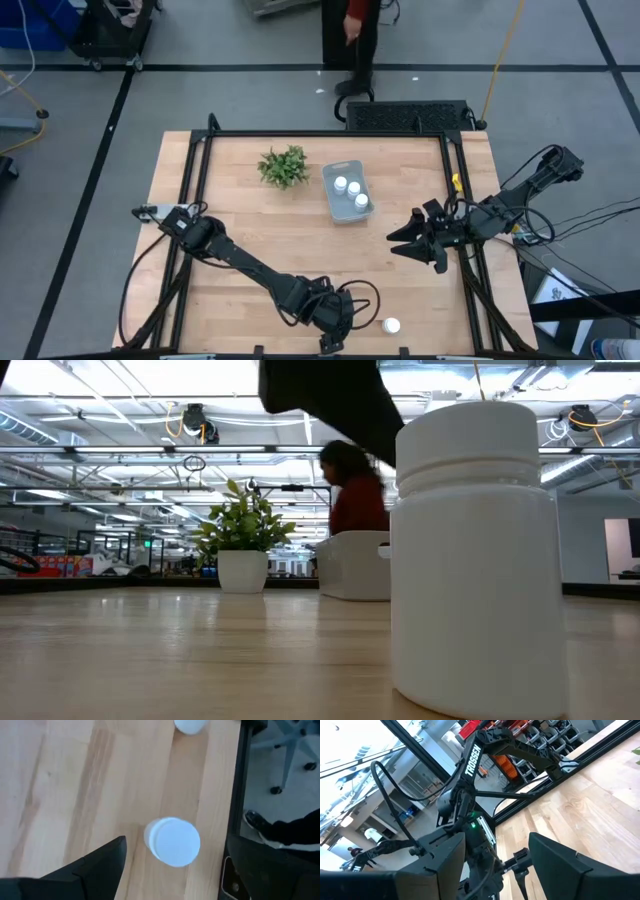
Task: Pick and place pill bottles into a basket
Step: Put the white pill bottle into the gray bin
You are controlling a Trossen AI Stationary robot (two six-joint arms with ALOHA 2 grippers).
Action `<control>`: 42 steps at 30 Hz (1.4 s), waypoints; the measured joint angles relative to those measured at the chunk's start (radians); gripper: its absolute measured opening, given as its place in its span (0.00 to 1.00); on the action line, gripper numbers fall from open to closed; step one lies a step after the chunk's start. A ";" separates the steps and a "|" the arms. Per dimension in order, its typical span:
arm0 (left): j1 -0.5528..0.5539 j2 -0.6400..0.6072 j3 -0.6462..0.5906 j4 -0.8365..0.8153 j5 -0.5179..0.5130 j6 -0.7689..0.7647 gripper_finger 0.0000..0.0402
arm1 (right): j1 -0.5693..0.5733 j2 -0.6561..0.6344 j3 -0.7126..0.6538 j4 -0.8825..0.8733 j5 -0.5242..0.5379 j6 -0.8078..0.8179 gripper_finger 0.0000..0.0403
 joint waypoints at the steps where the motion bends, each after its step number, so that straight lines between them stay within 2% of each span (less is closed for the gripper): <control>1: 0.000 0.000 0.000 0.002 -0.007 -0.006 0.88 | 0.000 0.000 0.000 0.001 0.000 0.001 0.53; 25: -0.021 0.072 0.000 0.027 0.039 -0.031 0.88 | 0.000 0.002 0.000 0.000 -0.001 -0.001 0.53; 36: -0.010 0.072 0.000 0.030 -0.002 -0.037 0.88 | 0.000 0.002 0.000 0.000 -0.003 -0.001 0.53; 39: -0.008 0.072 0.000 0.030 -0.003 -0.028 0.83 | 0.000 0.002 0.000 0.000 -0.003 -0.001 0.53; 42: -0.005 0.072 0.000 0.031 0.000 -0.023 0.75 | 0.000 0.002 0.000 0.000 -0.003 -0.001 0.53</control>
